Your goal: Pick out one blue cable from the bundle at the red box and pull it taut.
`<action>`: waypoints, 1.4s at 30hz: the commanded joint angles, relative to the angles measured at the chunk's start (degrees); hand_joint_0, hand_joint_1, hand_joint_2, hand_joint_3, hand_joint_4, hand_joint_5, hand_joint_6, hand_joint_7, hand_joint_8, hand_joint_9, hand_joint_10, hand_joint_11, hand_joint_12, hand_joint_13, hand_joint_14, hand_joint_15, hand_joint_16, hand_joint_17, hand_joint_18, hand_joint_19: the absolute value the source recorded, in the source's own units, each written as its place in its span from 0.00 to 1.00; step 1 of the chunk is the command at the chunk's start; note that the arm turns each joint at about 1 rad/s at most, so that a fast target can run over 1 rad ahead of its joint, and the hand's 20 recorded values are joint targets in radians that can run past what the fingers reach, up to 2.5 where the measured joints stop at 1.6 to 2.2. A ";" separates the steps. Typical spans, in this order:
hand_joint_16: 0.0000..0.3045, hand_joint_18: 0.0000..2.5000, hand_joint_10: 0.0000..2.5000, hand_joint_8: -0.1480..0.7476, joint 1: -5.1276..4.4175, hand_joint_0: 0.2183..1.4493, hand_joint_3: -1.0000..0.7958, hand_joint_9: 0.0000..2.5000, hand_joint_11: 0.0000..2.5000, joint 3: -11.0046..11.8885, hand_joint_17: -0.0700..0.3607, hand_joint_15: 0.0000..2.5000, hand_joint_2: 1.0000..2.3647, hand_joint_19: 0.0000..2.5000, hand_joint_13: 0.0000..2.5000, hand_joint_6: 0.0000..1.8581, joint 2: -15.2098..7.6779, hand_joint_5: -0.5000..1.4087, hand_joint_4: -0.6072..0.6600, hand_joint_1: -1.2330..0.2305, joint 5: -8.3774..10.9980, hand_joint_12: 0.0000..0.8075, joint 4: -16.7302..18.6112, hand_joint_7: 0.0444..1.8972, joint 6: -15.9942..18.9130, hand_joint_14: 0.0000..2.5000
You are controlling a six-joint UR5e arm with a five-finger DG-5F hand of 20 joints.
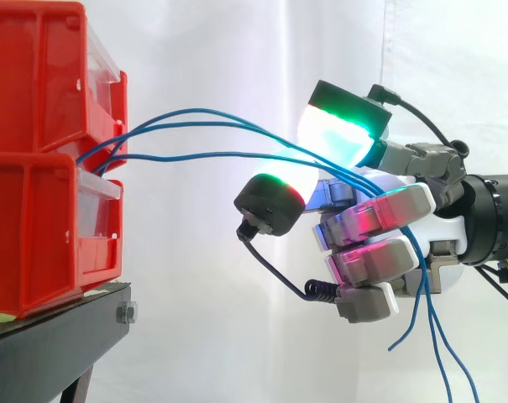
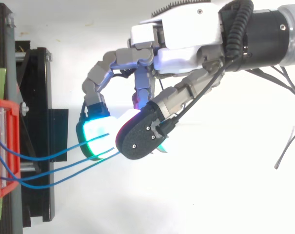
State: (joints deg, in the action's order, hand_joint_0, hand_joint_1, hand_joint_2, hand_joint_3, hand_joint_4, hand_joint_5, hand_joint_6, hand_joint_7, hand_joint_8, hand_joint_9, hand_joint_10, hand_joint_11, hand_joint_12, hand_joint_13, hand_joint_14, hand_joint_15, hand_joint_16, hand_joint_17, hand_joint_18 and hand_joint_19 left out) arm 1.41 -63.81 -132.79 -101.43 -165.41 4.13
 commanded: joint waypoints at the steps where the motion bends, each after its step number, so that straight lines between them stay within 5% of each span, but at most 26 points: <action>1: 0.19 0.44 0.01 0.47 0.09 0.28 0.46 0.62 0.25 0.00 0.47 0.24 0.01 0.26 0.48 0.47 -0.01 0.24 0.42 0.33 0.00 0.50 0.00 0.47 0.00 0.01; 8: 0.19 0.40 0.01 0.46 0.35 0.28 0.45 0.60 0.25 0.09 0.47 0.23 0.00 0.26 0.43 0.47 0.34 0.24 0.41 0.33 -0.18 0.51 -0.26 0.47 -0.44 0.01; 16: 0.20 0.32 0.01 0.45 1.14 0.29 0.44 0.54 0.22 0.09 0.47 0.22 0.00 0.25 0.36 0.47 1.83 0.24 0.40 0.36 -0.09 0.50 -4.48 0.46 -4.48 0.01; 26: 0.19 0.24 0.00 0.46 1.84 0.29 0.40 0.36 0.12 0.00 0.46 0.17 0.03 0.23 0.26 0.47 2.27 0.24 0.39 0.38 -0.26 0.48 -6.06 0.43 -6.33 0.01; 42: 0.15 0.20 0.01 0.41 2.63 0.28 0.32 0.36 0.16 0.00 0.39 0.18 0.00 0.25 0.25 0.47 2.27 0.23 0.43 0.43 -0.26 0.40 -6.06 0.45 -6.33 0.01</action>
State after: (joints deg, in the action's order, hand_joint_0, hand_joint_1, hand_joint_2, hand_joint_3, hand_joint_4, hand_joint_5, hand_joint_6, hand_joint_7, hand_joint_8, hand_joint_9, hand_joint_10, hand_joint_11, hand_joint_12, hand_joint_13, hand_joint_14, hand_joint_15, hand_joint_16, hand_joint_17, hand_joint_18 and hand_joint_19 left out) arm 3.92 -63.80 -130.52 -101.69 -171.47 -2.20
